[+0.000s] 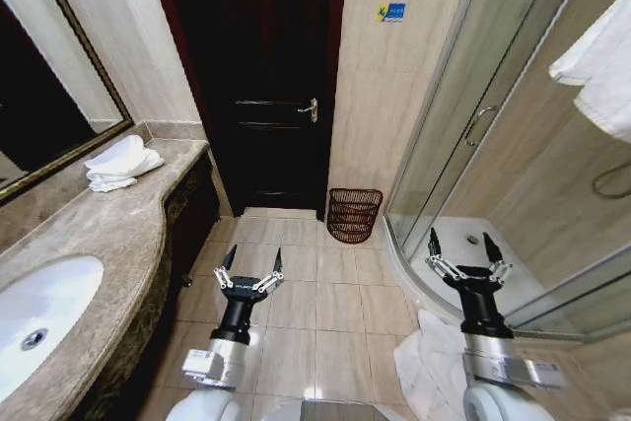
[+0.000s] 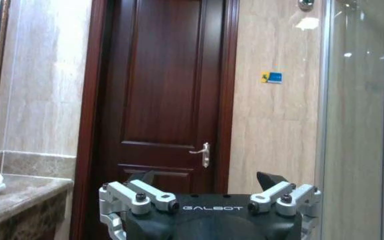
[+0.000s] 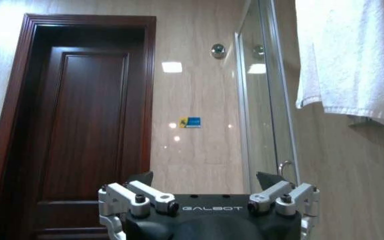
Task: Discard the used towel into the hamper.
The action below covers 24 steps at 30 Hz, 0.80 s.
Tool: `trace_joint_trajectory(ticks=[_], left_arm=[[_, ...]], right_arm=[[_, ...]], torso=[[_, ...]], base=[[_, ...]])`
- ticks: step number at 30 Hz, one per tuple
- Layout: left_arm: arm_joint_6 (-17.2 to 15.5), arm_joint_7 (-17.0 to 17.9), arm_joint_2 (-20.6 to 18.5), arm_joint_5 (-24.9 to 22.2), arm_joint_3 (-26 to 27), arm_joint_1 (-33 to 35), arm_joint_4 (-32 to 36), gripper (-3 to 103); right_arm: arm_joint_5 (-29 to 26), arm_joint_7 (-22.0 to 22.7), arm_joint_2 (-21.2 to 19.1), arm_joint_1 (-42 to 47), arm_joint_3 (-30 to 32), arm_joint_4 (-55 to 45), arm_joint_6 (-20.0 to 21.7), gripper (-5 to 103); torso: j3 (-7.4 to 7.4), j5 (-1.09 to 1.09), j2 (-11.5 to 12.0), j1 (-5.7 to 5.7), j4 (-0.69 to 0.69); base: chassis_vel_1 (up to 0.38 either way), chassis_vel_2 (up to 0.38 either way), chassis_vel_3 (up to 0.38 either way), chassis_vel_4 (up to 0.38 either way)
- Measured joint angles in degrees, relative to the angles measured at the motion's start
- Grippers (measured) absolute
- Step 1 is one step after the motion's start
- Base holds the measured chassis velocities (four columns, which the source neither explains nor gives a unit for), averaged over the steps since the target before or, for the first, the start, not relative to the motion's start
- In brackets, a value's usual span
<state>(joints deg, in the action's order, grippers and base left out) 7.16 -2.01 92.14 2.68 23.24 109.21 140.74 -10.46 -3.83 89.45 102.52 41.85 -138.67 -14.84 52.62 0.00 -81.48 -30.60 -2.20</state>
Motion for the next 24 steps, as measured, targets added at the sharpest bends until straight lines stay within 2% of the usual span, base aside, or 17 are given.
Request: trace_joint_trajectory(ticks=[7,24], left_arm=[[0.7,0.0,0.0,1.4,-1.5,-1.0,-1.8,100],[2.8,0.1,0.0,4.1,-0.9,-1.7,-2.3,100]], right_arm=[[0.0,-0.1,0.4,1.6,0.6,-0.2,-1.0,100],[0.7,-0.8,0.7,2.5,-0.3,-0.7,-1.6,100]], torso=[[0.00,0.00,0.0,0.00,0.01],[0.00,0.00,0.0,0.00,0.00]], base=[[0.000,0.000,0.000,0.000],[0.000,0.000,0.000,0.000]])
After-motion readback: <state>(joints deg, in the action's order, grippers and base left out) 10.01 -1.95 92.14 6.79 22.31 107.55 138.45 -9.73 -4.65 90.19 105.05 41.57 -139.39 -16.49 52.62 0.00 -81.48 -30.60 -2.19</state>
